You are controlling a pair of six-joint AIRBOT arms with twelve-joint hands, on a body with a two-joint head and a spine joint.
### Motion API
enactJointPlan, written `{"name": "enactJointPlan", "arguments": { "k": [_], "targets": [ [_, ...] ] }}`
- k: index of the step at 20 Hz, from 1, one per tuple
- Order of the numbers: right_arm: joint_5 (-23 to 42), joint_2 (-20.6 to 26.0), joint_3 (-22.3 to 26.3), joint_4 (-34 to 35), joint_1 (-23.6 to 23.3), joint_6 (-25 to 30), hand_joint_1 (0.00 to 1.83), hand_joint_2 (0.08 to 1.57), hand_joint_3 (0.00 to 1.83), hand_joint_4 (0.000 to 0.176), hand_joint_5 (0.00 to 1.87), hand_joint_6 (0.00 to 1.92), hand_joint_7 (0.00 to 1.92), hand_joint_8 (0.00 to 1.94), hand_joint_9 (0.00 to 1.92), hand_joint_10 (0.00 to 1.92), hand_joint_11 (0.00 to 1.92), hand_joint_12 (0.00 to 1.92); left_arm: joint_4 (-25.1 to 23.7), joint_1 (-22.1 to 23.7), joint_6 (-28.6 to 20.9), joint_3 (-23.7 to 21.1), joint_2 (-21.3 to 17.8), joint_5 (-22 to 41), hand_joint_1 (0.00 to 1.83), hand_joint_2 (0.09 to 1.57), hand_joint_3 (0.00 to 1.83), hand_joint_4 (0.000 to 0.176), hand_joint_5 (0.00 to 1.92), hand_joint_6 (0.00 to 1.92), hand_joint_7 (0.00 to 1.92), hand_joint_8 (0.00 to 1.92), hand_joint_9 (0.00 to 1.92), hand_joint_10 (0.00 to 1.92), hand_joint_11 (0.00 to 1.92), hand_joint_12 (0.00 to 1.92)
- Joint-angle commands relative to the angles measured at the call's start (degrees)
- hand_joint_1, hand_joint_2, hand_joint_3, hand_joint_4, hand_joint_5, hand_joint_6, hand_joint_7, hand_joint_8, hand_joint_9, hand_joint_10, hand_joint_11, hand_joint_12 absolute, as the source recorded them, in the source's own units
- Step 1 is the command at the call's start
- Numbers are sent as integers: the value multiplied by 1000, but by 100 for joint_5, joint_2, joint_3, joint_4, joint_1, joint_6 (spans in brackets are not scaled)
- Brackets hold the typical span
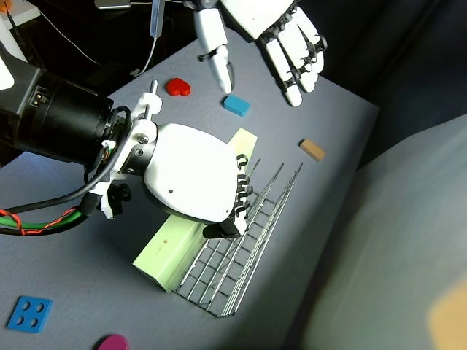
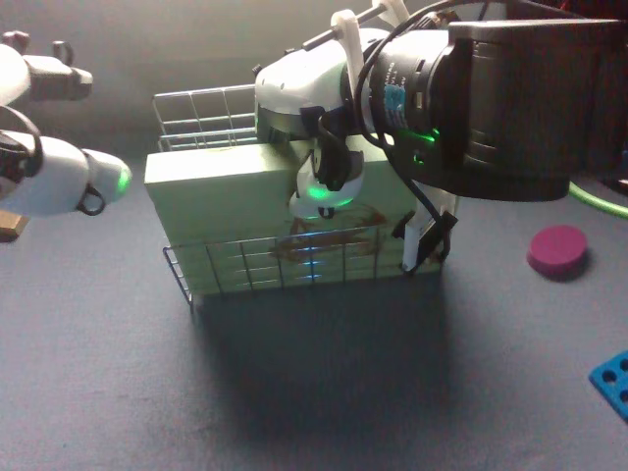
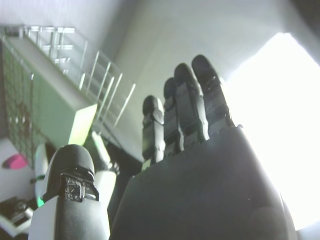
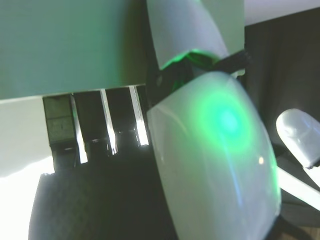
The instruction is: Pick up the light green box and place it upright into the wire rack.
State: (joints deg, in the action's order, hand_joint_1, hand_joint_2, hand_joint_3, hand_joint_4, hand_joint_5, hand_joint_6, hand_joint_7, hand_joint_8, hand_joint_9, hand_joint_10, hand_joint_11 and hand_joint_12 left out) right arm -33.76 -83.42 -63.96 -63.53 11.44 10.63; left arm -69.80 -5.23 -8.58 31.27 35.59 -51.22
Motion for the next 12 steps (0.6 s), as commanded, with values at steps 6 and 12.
{"name": "enactJointPlan", "arguments": {
  "k": [6, 12],
  "targets": [
    [259, -20, -10, -293, -13, 17, 1352, 1194, 5, 0, 757, 1070, 847, 1249, 771, 1549, 709, 1592, -555, 130, 71, -160, 192, -77, 174, 1224, 0, 102, 177, 1, 169, 0, 202, 1, 0, 465],
    [278, -15, -10, -333, -8, 12, 1098, 1190, 0, 0, 603, 703, 632, 831, 438, 1056, 443, 1571, -572, 145, 72, -292, 194, -116, 179, 1225, 0, 101, 181, 2, 170, 1, 203, 1, 0, 469]
  ]
}}
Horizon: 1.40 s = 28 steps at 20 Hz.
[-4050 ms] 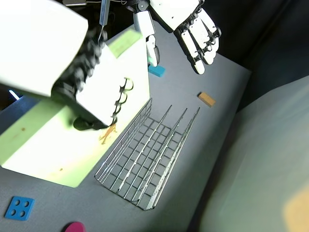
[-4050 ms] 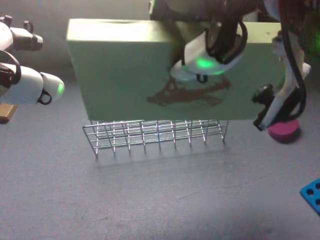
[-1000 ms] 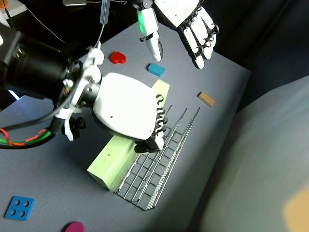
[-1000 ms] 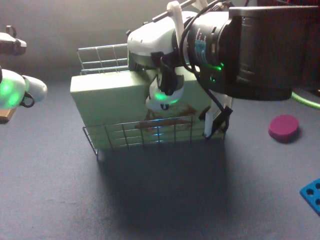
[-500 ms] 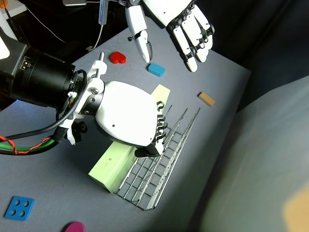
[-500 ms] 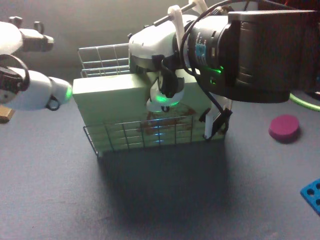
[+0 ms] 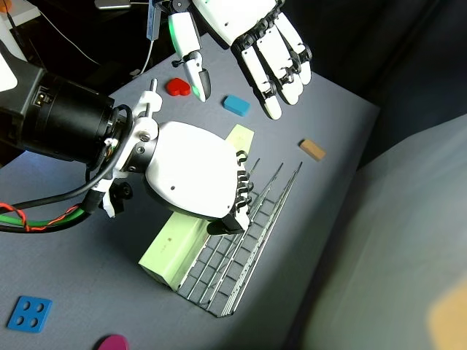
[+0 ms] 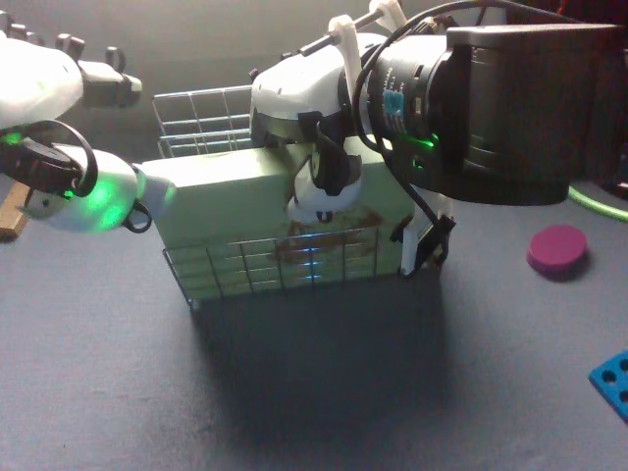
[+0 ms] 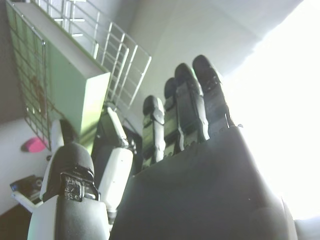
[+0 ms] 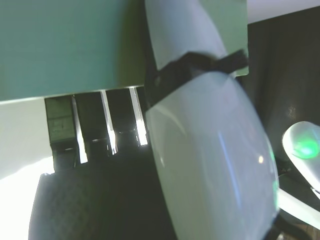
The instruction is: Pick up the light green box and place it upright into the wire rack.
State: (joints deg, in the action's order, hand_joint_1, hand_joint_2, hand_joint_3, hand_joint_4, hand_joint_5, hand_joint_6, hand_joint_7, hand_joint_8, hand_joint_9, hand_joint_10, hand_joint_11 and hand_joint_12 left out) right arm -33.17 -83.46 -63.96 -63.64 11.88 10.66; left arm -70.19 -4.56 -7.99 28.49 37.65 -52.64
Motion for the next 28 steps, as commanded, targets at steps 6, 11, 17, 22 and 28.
{"name": "enactJointPlan", "arguments": {
  "k": [6, 11, 17, 22, 28],
  "targets": [
    [230, 16, 3, -328, -74, -15, 820, 1073, 0, 0, 487, 0, 507, 0, 466, 87, 116, 1228, -533, 139, 16, -78, 77, 2, 182, 1224, 0, 101, 181, 1, 170, 1, 207, 1, 0, 518],
    [231, 310, 309, -327, -318, -65, 782, 1032, 0, 0, 417, 0, 401, 0, 347, 8, 0, 1167, -533, 141, 17, -128, 308, -96, 183, 1223, 0, 102, 175, 0, 172, 0, 211, 2, 0, 547],
    [200, 1112, 1007, 728, -950, -815, 715, 957, 0, 0, 300, 0, 303, 0, 235, 0, 0, 1000, -597, 141, -4, -244, 409, -210, 185, 1226, 1, 101, 185, 2, 172, 0, 213, 1, 0, 570],
    [362, 2077, 1959, 758, -1076, -1181, 703, 955, 0, 0, 318, 4, 320, 5, 239, 4, 0, 1006, -646, 109, -66, -335, 409, -265, 189, 1224, 0, 102, 178, 0, 166, 1, 220, 3, 0, 566],
    [738, 3369, 2956, 714, -1124, -1655, 696, 1011, 1, 0, 603, 17, 710, 28, 679, 114, 287, 1235, -671, 117, -148, -397, 409, -355, 236, 1203, 0, 87, 293, 15, 285, 14, 316, 15, 0, 692]
  ]
}}
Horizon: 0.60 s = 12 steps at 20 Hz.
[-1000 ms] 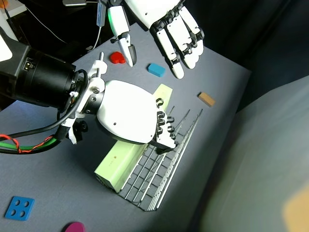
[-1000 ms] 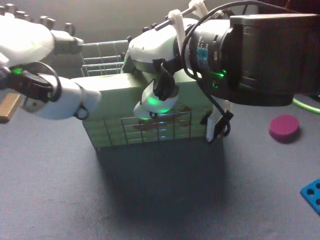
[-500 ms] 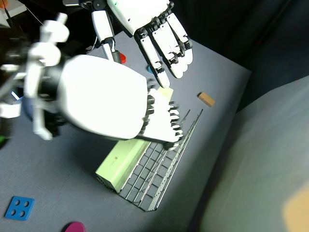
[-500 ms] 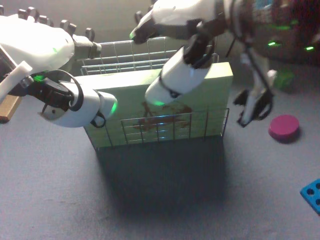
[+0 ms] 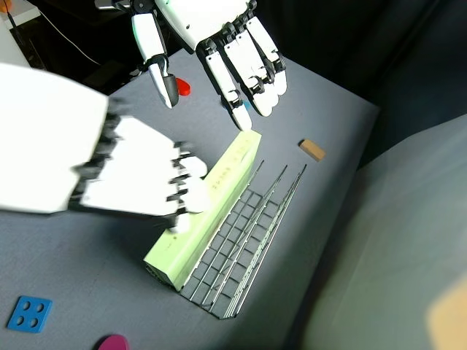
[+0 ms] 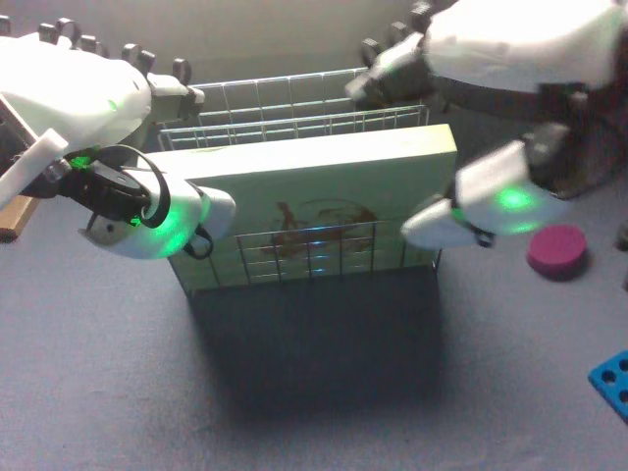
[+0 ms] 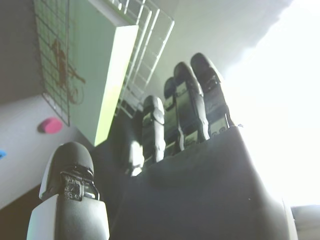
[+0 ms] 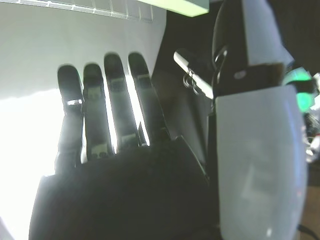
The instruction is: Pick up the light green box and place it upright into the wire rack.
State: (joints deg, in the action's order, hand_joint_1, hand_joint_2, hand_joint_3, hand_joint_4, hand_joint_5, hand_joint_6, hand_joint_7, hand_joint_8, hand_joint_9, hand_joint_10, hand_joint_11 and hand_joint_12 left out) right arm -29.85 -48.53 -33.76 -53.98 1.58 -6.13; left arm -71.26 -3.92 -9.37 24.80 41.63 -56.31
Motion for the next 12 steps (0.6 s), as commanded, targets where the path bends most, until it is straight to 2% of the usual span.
{"name": "enactJointPlan", "arguments": {
  "k": [1, 2, 3, 4, 5, 6, 7, 8, 9, 10, 12],
  "targets": [
    [399, 54, 80, -252, -149, -56, 702, 1021, 0, 0, 712, 19, 825, 50, 698, 421, 431, 1318, -564, 60, -13, -34, 11, 12, 264, 1192, 0, 65, 376, 14, 336, 9, 351, 11, 0, 769],
    [379, 203, 227, -252, -200, -107, 707, 1027, 0, 0, 825, 38, 910, 103, 646, 867, 535, 1430, -564, 73, -16, -37, 11, 0, 289, 1191, 0, 45, 469, 24, 389, 12, 379, 11, 0, 823],
    [380, 356, 364, -252, -248, -124, 723, 1043, 1, 0, 924, 132, 907, 383, 665, 1210, 637, 1570, -564, 80, -28, -38, 11, -18, 301, 1199, 0, 28, 599, 26, 510, 14, 461, 18, 28, 902],
    [378, 467, 475, -252, -275, -110, 739, 1065, 5, 0, 906, 479, 871, 723, 720, 1413, 750, 1682, -564, 86, -63, -38, 11, -29, 322, 1203, 0, 3, 734, 33, 676, 24, 607, 38, 148, 939],
    [356, 485, 516, -252, -259, -44, 752, 1086, 3, 0, 848, 864, 822, 985, 770, 1555, 829, 1778, -564, 93, -65, -41, 11, -31, 350, 1200, 1, 0, 864, 47, 835, 34, 746, 60, 282, 982],
    [262, 447, 534, -252, -180, 108, 775, 1121, 5, 0, 813, 1260, 796, 1328, 857, 1775, 977, 1892, -563, 98, -65, -51, 11, -31, 400, 1185, 0, 0, 976, 154, 981, 118, 877, 235, 447, 1075],
    [100, 372, 534, -252, -78, 236, 778, 1154, 7, 0, 773, 1599, 777, 1680, 968, 1892, 1167, 1915, -563, 98, -67, -61, 11, -38, 463, 1154, 0, 0, 835, 777, 879, 728, 819, 853, 576, 1278],
    [-48, 299, 533, -252, 5, 279, 784, 1170, 8, 0, 763, 1857, 822, 1889, 1096, 1915, 1356, 1920, -559, 98, -68, -63, 11, -40, 523, 1134, 0, 0, 696, 1384, 761, 1346, 762, 1456, 675, 1608],
    [-123, 256, 532, -252, 65, 304, 798, 1173, 4, 0, 852, 1908, 916, 1931, 1189, 1920, 1505, 1921, -542, 97, -68, -63, 11, -40, 575, 1128, 0, 0, 659, 1730, 763, 1660, 780, 1825, 775, 1858],
    [-144, 239, 532, -252, 118, 378, 786, 1189, 6, 0, 940, 1918, 1006, 1939, 1273, 1921, 1613, 1921, -528, 97, -68, -63, 11, -40, 626, 1126, 0, 0, 688, 1883, 790, 1855, 854, 1902, 894, 1908],
    [-170, 240, 533, -252, 151, 584, 704, 1229, 9, 0, 1077, 1921, 1209, 1941, 1500, 1921, 1791, 1921, -527, 98, -68, -66, 11, -40, 663, 1131, 0, 0, 891, 1919, 971, 1918, 1018, 1920, 1091, 1920]
  ]
}}
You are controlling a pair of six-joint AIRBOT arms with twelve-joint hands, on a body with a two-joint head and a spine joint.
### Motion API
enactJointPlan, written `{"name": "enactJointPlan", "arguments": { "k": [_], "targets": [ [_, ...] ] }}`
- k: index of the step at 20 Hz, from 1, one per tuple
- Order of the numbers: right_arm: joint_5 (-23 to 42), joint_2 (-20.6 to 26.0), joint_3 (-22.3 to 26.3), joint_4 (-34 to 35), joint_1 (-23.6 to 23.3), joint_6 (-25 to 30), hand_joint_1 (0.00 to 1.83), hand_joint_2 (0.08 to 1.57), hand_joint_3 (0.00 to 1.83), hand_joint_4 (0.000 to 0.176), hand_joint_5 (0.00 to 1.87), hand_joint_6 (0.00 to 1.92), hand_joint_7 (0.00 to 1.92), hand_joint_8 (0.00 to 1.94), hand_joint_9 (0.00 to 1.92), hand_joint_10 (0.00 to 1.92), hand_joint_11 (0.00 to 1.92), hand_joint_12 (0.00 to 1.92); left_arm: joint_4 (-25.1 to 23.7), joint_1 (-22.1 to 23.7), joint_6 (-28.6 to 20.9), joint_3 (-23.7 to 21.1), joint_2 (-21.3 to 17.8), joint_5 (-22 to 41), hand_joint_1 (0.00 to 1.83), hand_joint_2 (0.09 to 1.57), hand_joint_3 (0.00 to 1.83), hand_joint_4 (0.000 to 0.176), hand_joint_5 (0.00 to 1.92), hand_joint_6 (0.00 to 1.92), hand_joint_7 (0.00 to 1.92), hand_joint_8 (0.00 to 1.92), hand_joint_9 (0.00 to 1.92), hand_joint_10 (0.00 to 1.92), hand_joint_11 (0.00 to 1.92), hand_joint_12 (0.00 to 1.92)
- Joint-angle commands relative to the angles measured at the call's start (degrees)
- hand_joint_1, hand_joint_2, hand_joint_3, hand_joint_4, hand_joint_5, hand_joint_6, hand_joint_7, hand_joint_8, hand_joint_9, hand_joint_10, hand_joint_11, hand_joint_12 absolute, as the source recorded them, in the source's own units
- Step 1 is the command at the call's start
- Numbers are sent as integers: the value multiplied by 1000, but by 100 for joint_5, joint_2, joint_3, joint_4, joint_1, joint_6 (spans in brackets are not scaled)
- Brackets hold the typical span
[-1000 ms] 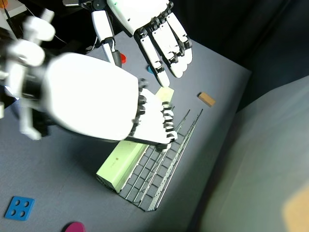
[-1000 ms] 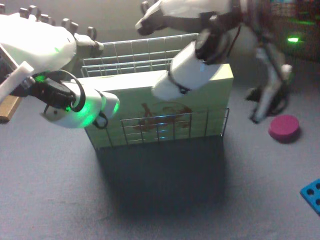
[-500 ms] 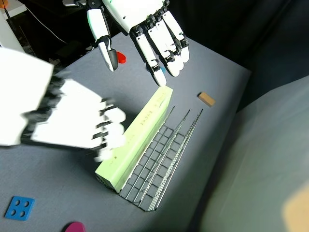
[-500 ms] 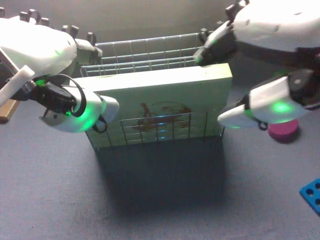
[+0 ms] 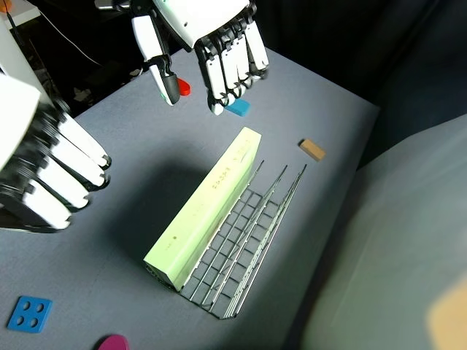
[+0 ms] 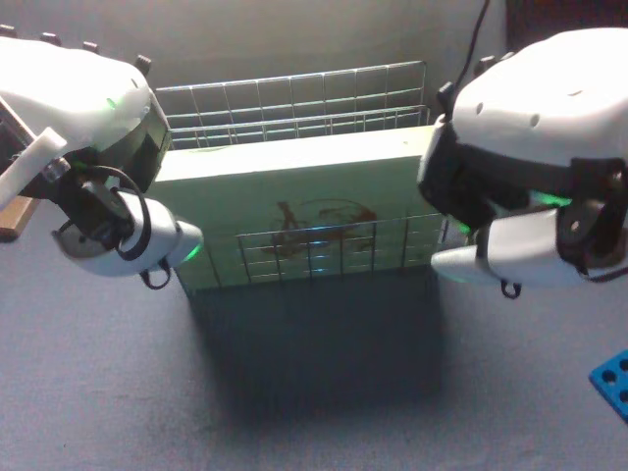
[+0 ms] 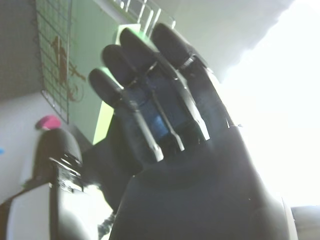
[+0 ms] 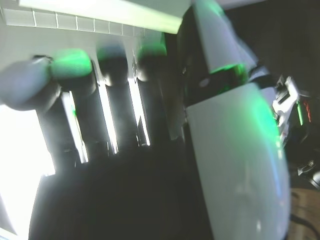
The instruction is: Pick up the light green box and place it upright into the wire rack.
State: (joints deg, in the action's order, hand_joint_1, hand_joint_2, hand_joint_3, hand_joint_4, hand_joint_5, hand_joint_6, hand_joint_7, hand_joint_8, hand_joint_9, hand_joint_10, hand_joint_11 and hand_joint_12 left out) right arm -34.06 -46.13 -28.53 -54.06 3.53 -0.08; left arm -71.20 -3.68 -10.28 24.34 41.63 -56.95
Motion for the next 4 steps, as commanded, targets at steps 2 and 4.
{"name": "enactJointPlan", "arguments": {
  "k": [2, 4],
  "targets": [
    [180, -5, 20, -244, 7, 223, 628, 1329, 11, 0, 1201, 1921, 1397, 1941, 1641, 1921, 1874, 1921, -534, 80, 24, -20, 11, 23, 672, 1160, 4, 0, 1124, 1921, 1219, 1921, 1240, 1921, 1299, 1921],
    [76, -48, 25, -244, 66, 361, 565, 1441, 0, 152, 1294, 1921, 1487, 1941, 1675, 1921, 1897, 1921, -523, 80, 24, -18, 11, 10, 648, 1204, 8, 0, 1262, 1921, 1333, 1921, 1351, 1921, 1447, 1921]
  ]
}}
